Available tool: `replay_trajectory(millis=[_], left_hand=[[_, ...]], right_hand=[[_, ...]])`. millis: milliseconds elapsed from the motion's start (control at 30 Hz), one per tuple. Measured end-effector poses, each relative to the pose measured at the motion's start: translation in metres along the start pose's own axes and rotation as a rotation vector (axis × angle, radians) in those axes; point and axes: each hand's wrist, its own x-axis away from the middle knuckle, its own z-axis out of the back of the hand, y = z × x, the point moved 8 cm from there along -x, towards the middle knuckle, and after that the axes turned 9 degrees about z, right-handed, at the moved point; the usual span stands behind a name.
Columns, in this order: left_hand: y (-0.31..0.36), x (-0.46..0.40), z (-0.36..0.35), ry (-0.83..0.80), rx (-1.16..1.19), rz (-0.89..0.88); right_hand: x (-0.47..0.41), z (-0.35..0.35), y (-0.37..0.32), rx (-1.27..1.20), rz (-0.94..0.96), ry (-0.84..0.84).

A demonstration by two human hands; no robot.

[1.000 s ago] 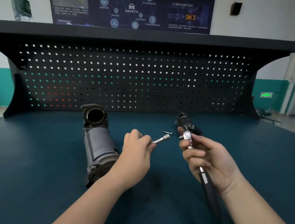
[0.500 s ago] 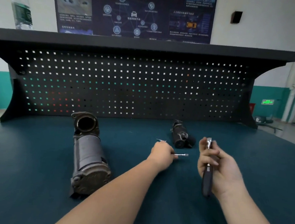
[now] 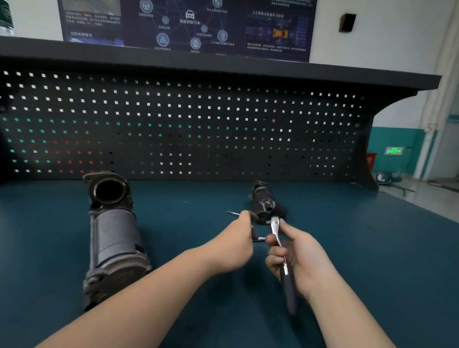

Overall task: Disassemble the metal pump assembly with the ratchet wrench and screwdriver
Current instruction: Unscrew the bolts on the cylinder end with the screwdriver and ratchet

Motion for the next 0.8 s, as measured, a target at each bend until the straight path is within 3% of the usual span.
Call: replay_trajectory(millis=[100, 400, 800], left_hand=[[0.012, 0.049, 0.026, 0.040, 0.068, -0.155], [-0.004, 0.094, 0.069, 0.255, 0.173, -0.153], [-0.007, 0.096, 0.074, 0.276, 0.346, -0.140]], right_hand=[[0.014, -0.013, -0.001, 0.157, 0.004, -0.104], [0.054, -0.064, 0.015, 0.177, -0.025, -0.469], [0.054, -0.067, 0.013, 0.134, 0.016, -0.513]])
